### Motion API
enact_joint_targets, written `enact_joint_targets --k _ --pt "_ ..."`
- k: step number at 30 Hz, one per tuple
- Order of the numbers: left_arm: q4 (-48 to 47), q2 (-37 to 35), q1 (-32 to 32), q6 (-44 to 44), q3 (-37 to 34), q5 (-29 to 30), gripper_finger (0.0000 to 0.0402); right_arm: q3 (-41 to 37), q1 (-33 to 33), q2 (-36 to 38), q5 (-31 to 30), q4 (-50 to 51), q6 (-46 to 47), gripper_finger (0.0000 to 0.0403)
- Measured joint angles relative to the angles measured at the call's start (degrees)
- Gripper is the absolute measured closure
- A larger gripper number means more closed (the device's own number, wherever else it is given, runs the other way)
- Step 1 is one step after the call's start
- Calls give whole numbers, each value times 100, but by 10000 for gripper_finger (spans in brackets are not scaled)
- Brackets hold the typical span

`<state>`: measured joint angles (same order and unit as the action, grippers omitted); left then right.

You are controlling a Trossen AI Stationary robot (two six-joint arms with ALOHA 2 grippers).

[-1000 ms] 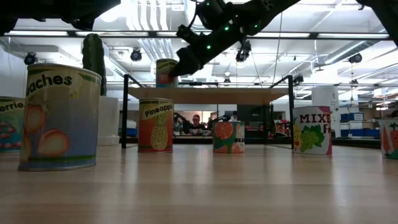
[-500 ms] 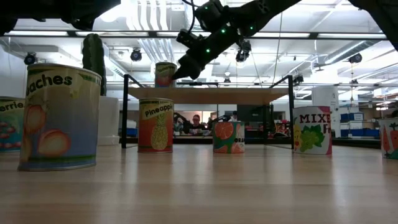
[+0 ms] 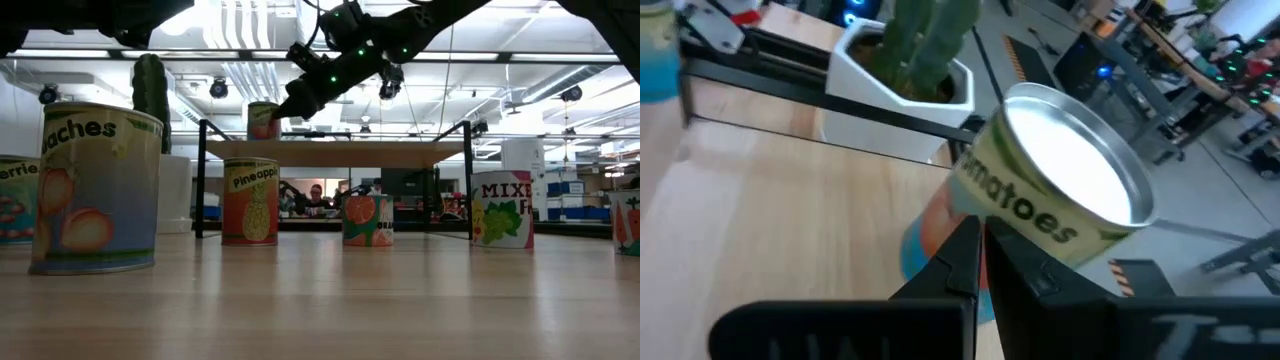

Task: Pick and place cans onto a shelf
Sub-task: Put the canned tomatoes on the shelf

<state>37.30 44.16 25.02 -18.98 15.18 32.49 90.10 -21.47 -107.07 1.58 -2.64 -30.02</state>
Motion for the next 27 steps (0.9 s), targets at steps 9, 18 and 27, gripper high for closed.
enact_joint_targets --k 9,18,27 --pt "64 1 -15 -21 0 66 402 -36 -29 -75 88 -502 87 394" --pt "-290 368 -25 300 835 554 402 -235 377 1275 146 1175 345 394" --pt "-3215 1290 -404 1181 2951 1595 402 -1965 1302 3201 153 1398 1187 394"
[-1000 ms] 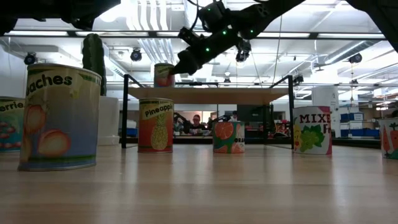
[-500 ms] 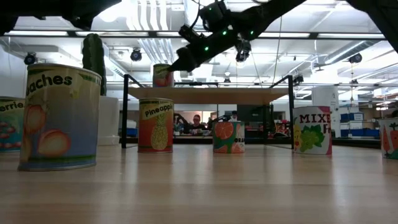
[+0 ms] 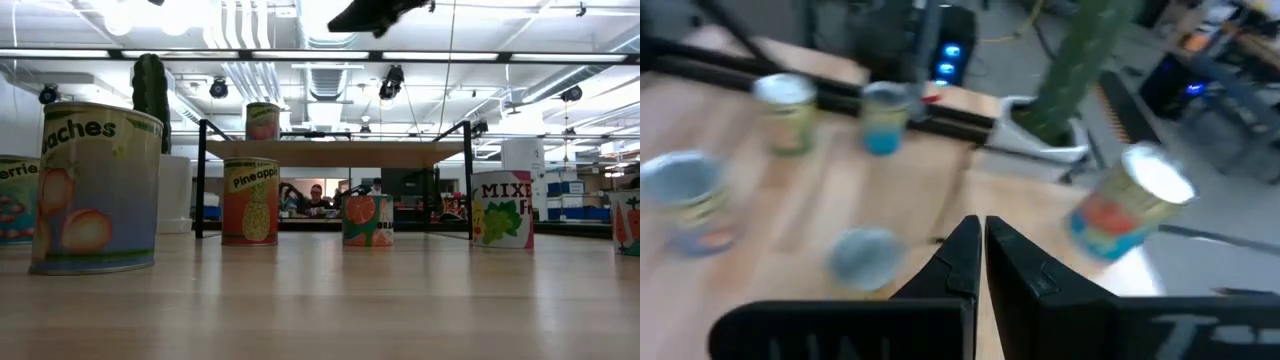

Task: Pick and place cans onto a shelf
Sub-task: Put the canned tomatoes on the shelf

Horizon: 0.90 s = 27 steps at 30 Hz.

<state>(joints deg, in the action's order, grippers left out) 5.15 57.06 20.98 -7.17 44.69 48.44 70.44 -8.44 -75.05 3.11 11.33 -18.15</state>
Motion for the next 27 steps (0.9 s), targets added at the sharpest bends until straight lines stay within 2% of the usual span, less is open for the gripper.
enact_joint_targets --k 4,6,13,16,27 --pt "-1312 433 -303 225 877 -57 402 -1262 445 659 -4 -835 111 394" --pt "-1744 619 -447 224 1259 -281 402 -1841 631 971 0 -1379 120 394" --pt "-2860 1074 -1062 279 2317 -1622 402 -3505 1003 1736 44 -3233 51 394" --pt "-3415 1257 -1378 479 2681 -1818 402 -3898 1009 1990 54 -3776 -37 394" --pt "-4972 1973 -2858 1229 3952 -2562 402 -4219 1007 2556 35 -3711 -76 394"
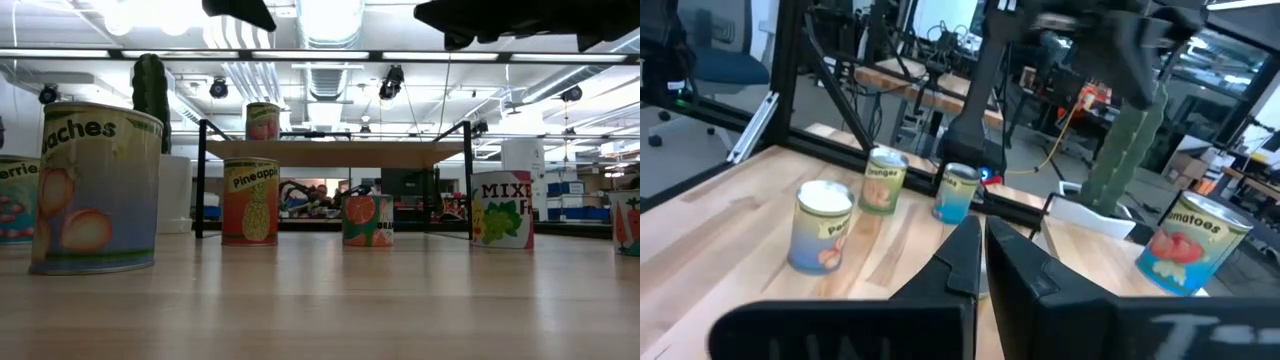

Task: Pick and place cans onto a shelf
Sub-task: Put the canned tomatoes on the shelf

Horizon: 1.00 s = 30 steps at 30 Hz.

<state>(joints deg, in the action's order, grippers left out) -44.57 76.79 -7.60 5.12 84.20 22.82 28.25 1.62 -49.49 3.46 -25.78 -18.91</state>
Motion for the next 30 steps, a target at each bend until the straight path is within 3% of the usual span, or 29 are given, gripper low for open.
enact_joint_targets --k 6,12,30 --pt "-950 718 -900 35 846 -353 402 9 -2 65 0 96 25 394" --pt "-1469 1322 -1555 -163 1258 -715 402 9 -2 65 -145 289 -54 394" --pt "-1509 1694 -2019 -609 1266 -690 402 -4 -2 65 -208 314 37 394"
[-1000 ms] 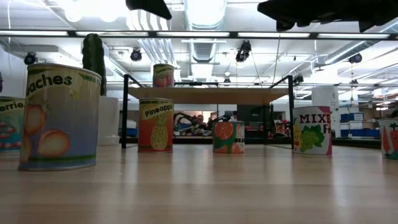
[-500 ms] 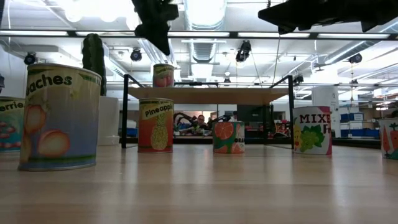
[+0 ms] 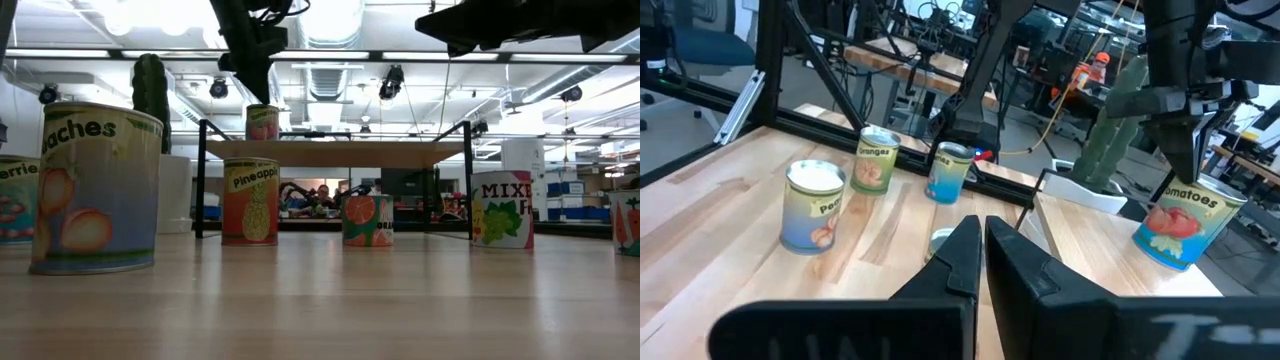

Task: Pick and place cans onto a shelf
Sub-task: Put the canned tomatoes on the shelf

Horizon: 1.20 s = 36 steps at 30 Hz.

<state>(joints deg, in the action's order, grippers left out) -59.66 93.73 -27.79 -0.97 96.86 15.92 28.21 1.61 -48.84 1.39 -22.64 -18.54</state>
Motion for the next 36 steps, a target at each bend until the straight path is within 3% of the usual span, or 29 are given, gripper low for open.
enact_joint_targets --k 24,30,36 --pt "-50 -28 25 59 228 6 402 -2 0 0 -2 14 41 394" --pt "24 -30 -162 -53 322 604 402 -2 0 0 -2 16 37 394" --pt "27 130 -280 -16 220 603 402 -2 0 0 -3 57 33 394"
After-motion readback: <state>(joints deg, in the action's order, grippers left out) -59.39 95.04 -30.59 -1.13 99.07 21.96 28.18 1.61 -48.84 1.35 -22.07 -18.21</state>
